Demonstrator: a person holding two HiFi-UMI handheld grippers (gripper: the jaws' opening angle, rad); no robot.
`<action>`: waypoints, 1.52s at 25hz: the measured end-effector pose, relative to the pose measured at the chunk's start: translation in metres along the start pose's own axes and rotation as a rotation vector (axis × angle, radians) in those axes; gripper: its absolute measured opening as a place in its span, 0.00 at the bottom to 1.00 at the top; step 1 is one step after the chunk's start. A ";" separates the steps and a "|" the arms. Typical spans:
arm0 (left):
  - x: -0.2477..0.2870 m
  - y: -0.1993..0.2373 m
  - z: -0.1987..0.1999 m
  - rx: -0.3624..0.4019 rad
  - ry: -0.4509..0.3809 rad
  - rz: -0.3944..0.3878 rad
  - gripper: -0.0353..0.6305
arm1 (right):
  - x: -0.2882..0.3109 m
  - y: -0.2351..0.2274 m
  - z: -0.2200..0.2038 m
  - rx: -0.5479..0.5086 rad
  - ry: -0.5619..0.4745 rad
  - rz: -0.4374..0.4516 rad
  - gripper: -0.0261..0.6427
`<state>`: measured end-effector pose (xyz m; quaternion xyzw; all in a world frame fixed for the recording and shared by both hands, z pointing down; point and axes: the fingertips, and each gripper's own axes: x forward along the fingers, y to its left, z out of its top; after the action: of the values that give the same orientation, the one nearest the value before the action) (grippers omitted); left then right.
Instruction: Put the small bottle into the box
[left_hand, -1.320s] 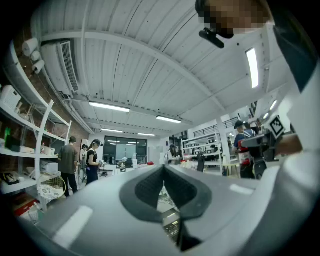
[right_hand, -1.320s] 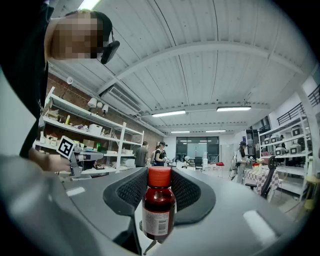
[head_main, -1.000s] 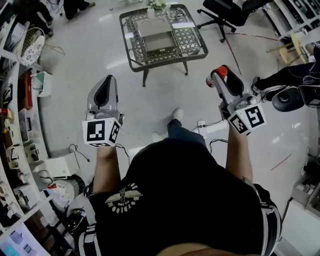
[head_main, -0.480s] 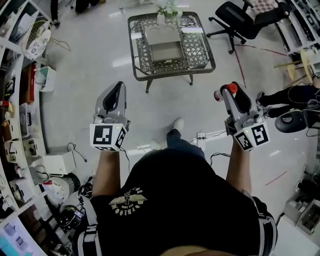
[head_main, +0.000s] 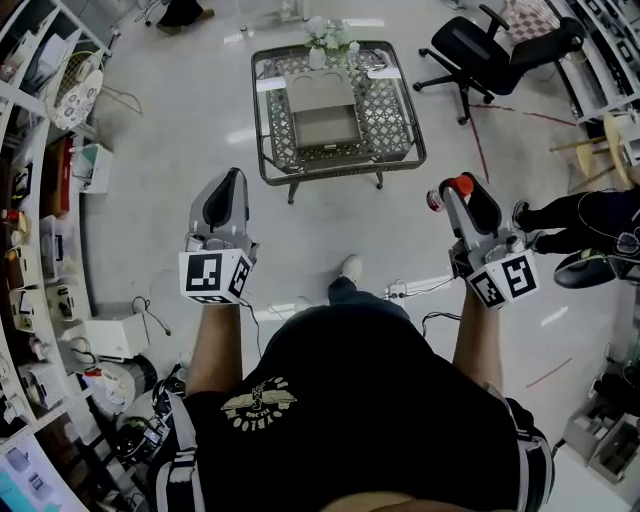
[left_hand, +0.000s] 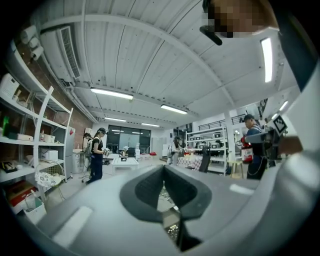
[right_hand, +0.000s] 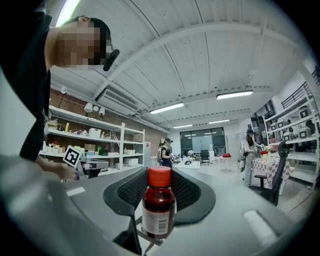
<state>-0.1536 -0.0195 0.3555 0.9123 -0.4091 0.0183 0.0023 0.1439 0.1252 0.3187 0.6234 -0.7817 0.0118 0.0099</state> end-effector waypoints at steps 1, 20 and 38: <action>0.008 -0.002 0.001 -0.001 -0.002 0.002 0.05 | 0.002 -0.007 0.002 -0.001 -0.003 0.003 0.28; 0.058 -0.043 0.023 0.017 0.037 0.158 0.05 | 0.032 -0.106 -0.006 0.060 -0.020 0.186 0.28; 0.071 -0.030 0.001 0.024 0.100 0.122 0.05 | 0.043 -0.107 -0.018 0.112 -0.038 0.164 0.28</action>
<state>-0.0834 -0.0526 0.3573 0.8837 -0.4628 0.0688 0.0104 0.2389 0.0596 0.3382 0.5570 -0.8283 0.0442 -0.0406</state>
